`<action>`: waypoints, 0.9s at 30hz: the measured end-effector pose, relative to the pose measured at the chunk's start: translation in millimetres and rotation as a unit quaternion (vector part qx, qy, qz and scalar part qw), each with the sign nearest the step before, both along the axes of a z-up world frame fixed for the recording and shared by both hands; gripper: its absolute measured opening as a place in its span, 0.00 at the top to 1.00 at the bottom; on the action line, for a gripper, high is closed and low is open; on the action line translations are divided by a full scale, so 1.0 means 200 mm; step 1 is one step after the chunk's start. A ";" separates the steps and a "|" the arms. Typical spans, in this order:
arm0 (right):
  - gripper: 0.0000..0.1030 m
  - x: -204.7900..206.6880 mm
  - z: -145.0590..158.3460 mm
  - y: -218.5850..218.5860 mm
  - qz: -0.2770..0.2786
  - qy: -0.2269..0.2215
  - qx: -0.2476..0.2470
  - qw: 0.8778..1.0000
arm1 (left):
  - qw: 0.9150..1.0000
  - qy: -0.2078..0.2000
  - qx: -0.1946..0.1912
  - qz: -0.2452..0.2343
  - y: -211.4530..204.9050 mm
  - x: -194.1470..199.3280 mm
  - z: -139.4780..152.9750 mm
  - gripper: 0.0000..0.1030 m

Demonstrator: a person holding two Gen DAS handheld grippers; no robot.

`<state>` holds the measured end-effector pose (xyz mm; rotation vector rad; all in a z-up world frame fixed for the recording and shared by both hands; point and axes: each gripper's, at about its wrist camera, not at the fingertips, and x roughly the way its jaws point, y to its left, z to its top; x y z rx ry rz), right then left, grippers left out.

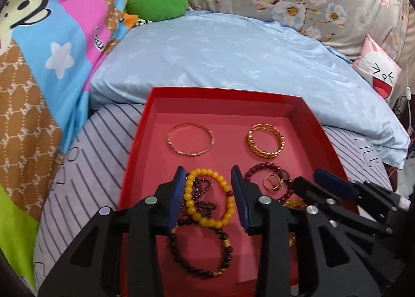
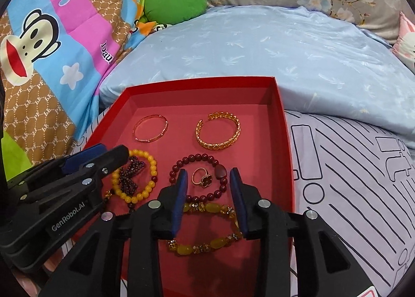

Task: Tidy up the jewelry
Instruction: 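Withdraw both tools and move them over the gold hoop earrings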

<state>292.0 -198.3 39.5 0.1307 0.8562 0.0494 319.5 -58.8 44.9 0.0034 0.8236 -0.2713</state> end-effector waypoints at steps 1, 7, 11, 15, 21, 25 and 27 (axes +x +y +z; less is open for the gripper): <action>0.68 -0.02 0.01 0.00 0.000 -0.002 -0.002 1.000 | 1.000 -0.002 0.002 0.002 0.02 -0.01 0.01 0.67; 0.63 -0.13 0.05 0.02 0.004 -0.012 -0.008 1.000 | 1.000 -0.021 0.017 0.012 0.07 -0.12 0.06 0.64; 0.63 -0.20 0.08 0.05 0.010 -0.015 -0.013 1.000 | 0.999 -0.030 0.027 0.012 0.08 -0.19 0.09 0.64; 0.63 -0.28 0.11 0.07 0.013 -0.021 -0.015 1.000 | 0.999 -0.040 0.034 0.010 0.08 -0.28 0.13 0.64; 0.63 -0.43 0.15 0.08 0.016 -0.023 -0.012 1.000 | 0.999 -0.041 0.034 0.008 0.12 -0.42 0.16 0.64; 0.63 -0.54 0.14 0.10 0.018 -0.018 -0.009 1.000 | 0.999 -0.037 0.032 0.012 0.16 -0.50 0.16 0.64; 0.63 -0.60 0.13 0.11 0.019 -0.017 -0.009 1.000 | 0.999 -0.035 0.030 0.015 0.19 -0.56 0.15 0.64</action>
